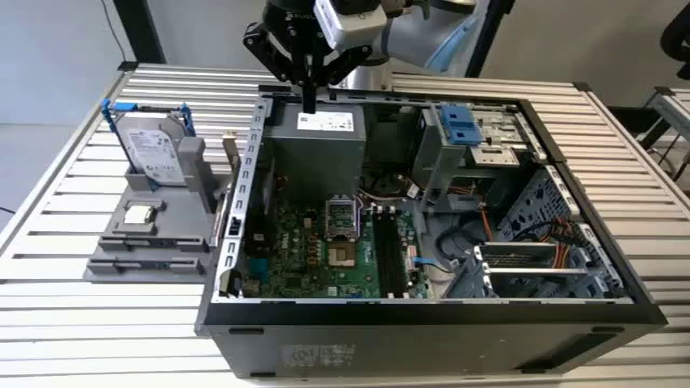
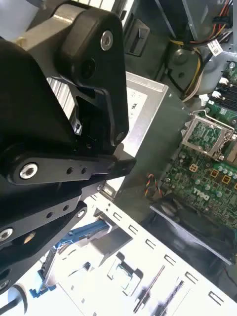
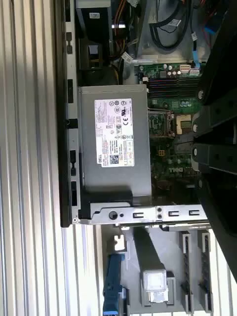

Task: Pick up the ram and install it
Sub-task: 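Reach for the ram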

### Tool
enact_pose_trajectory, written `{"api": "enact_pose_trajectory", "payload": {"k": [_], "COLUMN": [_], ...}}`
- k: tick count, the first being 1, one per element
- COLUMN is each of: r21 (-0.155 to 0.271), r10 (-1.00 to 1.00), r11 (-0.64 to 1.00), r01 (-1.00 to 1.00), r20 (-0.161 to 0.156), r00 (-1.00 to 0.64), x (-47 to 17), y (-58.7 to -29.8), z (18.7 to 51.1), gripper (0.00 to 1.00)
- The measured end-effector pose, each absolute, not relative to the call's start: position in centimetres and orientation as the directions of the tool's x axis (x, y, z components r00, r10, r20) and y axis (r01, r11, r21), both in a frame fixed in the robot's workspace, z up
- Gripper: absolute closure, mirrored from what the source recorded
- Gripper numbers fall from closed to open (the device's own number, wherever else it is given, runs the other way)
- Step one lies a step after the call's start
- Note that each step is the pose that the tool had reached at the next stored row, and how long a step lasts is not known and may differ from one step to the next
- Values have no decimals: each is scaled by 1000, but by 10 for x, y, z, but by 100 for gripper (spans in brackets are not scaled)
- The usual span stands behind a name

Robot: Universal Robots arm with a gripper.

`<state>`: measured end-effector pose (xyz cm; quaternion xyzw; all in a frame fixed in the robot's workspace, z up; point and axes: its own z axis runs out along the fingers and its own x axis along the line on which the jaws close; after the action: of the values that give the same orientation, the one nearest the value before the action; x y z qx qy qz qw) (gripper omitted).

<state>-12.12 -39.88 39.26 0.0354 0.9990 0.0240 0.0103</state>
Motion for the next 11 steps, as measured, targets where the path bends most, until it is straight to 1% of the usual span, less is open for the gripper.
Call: {"api": "enact_pose_trajectory", "payload": {"k": [11], "r21": [49], "r10": [71], "r11": [996], "r01": [70], "r20": [-16], "r00": [-997], "x": [-121], "y": [-399], "z": [393], "gripper": [100]}}
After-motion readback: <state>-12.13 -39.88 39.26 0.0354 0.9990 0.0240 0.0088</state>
